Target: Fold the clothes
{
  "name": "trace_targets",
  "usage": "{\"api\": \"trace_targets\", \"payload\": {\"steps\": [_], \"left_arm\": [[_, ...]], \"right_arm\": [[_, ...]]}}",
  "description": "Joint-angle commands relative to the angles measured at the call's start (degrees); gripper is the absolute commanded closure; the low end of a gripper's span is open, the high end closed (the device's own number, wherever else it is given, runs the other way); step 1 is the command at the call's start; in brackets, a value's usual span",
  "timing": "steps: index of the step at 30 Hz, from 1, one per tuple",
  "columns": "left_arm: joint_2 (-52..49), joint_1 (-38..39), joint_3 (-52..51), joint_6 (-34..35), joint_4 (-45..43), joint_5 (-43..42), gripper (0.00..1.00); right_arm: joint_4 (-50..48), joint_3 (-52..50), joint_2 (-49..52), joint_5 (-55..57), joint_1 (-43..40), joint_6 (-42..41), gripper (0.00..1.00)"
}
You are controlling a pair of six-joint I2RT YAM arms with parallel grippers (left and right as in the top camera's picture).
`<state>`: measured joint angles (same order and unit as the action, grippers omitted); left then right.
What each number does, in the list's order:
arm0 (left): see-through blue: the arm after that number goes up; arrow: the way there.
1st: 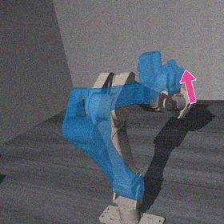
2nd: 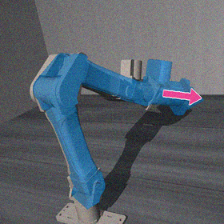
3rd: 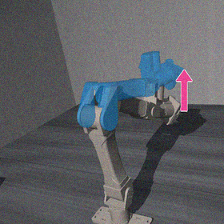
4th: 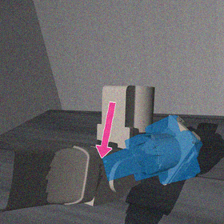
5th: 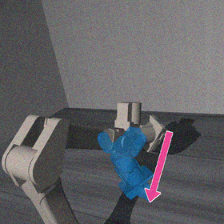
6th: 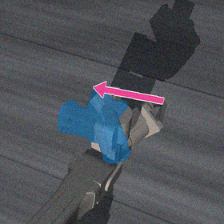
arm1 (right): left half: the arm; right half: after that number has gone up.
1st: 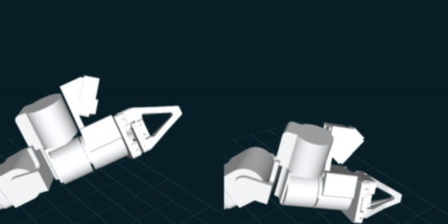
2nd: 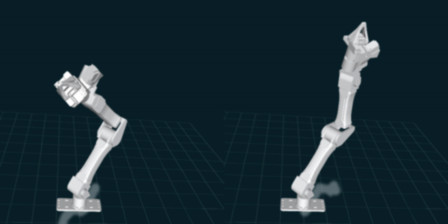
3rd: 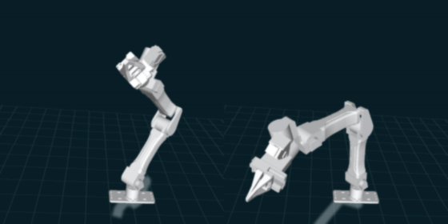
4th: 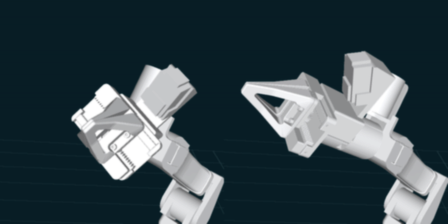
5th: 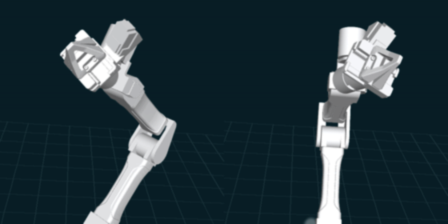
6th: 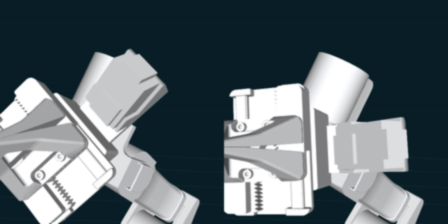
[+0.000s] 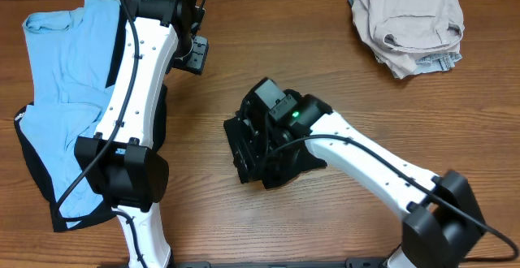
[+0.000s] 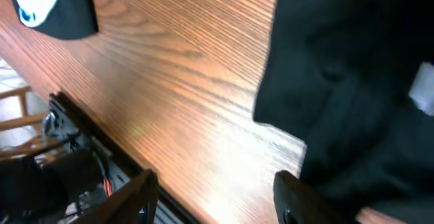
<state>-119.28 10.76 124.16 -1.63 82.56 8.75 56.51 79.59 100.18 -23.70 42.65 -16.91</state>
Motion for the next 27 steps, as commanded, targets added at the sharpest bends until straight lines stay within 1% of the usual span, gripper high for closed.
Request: {"api": "trace_targets", "payload": {"steps": [1,4,5,6,10,14,15,16,17,18,19,22,24,27], "left_arm": [[-0.5,0.0,0.7,-0.3,-0.3,-0.9,0.39],[-0.5,0.0,0.7,-0.3,-0.3,-0.9,0.39],[-0.5,0.0,0.7,-0.3,-0.3,-0.9,0.39],[-0.5,0.0,0.7,-0.3,-0.4,-0.9,0.39],[-0.5,0.0,0.7,-0.3,-0.6,-0.9,0.39],[-0.5,0.0,0.7,-0.3,-0.3,-0.9,0.39],[-0.5,0.0,0.7,-0.3,-0.3,-0.9,0.39],[-0.5,0.0,0.7,-0.3,-0.4,-0.9,0.39],[-0.5,0.0,0.7,-0.3,-0.5,-0.8,0.39],[-0.5,-0.2,0.7,-0.3,-0.8,-0.8,0.38],[-0.5,-0.4,0.7,0.0,-1.1,-0.9,0.39],[-0.5,-1.6,0.7,2.2,-2.8,-0.9,0.38],[-0.5,-2.8,0.7,3.5,-3.9,-1.0,0.39],[-0.5,-4.7,0.7,3.6,-5.1,-2.7,0.4]], "right_arm": [[4.1,4.7,-4.4,10.1,-1.3,-0.7,0.41],[5.6,4.9,-4.8,20.7,-2.5,-4.2,0.38],[4.5,4.6,-4.5,24.8,-3.0,-4.3,0.37],[3.1,4.3,-4.1,26.3,-3.1,-3.9,0.36],[-2.9,3.3,-0.6,26.6,-3.1,-1.3,0.35],[-7.0,3.3,5.1,26.4,-3.1,-1.1,0.36],[-7.9,3.3,5.8,25.8,-3.1,-1.1,0.38],[-9.2,3.3,6.5,24.7,-3.0,-1.1,0.45],[-10.5,3.3,6.7,23.6,-2.7,-1.0,0.59],[-13.1,3.3,6.9,21.6,-2.2,-0.7,0.76],[-15.0,3.3,6.9,20.6,-1.7,-0.7,0.85],[-19.8,3.3,7.1,19.9,0.7,-0.9,0.95],[-22.2,3.2,7.8,20.0,2.7,-0.9,0.96],[-25.0,3.2,9.7,20.0,5.2,-1.1,0.96]]}}
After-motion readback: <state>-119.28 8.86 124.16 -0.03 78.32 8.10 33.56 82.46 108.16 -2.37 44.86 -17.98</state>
